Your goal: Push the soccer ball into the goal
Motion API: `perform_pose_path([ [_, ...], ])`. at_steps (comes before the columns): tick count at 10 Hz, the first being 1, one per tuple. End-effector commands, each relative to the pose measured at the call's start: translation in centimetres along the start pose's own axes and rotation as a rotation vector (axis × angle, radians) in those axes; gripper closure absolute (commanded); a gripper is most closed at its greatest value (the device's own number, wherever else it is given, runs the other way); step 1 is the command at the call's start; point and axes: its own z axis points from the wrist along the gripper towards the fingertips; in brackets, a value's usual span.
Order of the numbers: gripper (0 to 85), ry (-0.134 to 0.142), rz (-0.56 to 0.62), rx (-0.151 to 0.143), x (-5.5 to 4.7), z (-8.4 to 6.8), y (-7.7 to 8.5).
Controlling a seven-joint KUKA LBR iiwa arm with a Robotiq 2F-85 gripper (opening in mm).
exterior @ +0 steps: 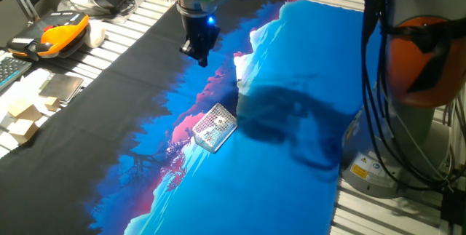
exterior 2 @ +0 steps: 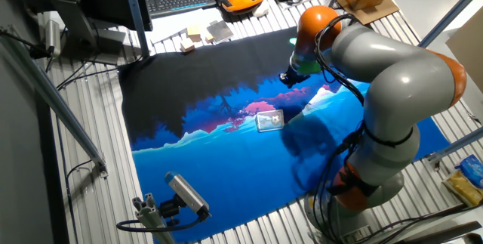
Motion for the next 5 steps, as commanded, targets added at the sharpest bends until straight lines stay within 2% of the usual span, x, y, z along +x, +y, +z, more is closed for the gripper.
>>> perform_pose_path([
  [1, 85.0, 0.016, -0.014, -0.005, 0.19, -0.02, 0.12],
  [4, 85.0, 0.027, -0.026, -0.009, 0.35, 0.29, 0.75],
  [5, 85.0, 0.031, -0.016, -0.020, 0.45, 0.49, 1.04],
])
